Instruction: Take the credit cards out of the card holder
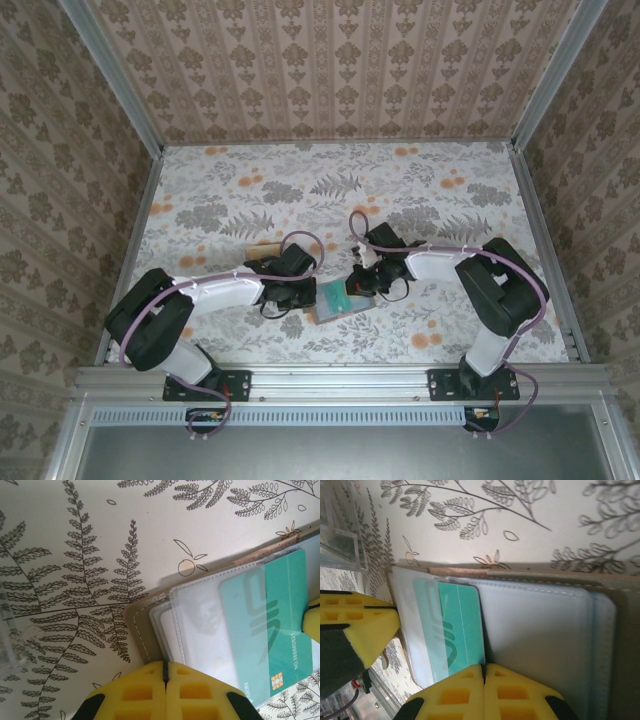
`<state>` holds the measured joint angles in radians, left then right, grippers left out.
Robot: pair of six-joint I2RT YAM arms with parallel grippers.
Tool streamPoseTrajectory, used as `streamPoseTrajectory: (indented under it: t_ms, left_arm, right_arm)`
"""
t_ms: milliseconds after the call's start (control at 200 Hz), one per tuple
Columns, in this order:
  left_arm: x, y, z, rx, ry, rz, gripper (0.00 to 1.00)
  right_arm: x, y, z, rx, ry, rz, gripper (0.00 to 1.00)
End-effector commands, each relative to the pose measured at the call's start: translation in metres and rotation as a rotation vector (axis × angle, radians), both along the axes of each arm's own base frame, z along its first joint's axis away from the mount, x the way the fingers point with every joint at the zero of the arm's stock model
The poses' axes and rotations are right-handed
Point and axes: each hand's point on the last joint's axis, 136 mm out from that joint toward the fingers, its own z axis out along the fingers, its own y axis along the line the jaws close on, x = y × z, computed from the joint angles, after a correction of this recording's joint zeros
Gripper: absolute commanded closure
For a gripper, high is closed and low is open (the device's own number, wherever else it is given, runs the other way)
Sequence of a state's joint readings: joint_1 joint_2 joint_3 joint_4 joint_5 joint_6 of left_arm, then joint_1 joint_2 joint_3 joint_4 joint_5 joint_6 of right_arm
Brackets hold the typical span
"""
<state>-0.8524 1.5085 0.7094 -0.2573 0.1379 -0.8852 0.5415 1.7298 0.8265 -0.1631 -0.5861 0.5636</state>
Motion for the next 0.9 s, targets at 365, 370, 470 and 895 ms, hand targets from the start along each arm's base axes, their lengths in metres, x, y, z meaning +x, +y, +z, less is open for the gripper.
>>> streamPoseTrajectory:
  t_ms: [365, 370, 470, 895]
  left_arm:
    - [-0.012, 0.01, -0.015, 0.064, 0.044, -0.023, 1.0]
    - [-0.012, 0.009, -0.015, 0.064, 0.044, -0.024, 1.0]
    - [-0.01, 0.008, -0.013, 0.06, 0.038, -0.027, 1.0]
    - [0.02, 0.0, 0.058, 0.005, -0.118, 0.012, 0.93]
  right_arm:
    - [0.0, -0.038, 0.007, -0.038, 0.014, -0.028, 1.0]
    - [0.001, -0.038, 0.007, -0.038, 0.013, -0.028, 1.0]
    - [0.003, -0.043, 0.013, -0.031, 0.002, -0.04, 1.0]
    - [0.024, -0.037, 0.078, 0.001, -0.166, -0.013, 1.0]
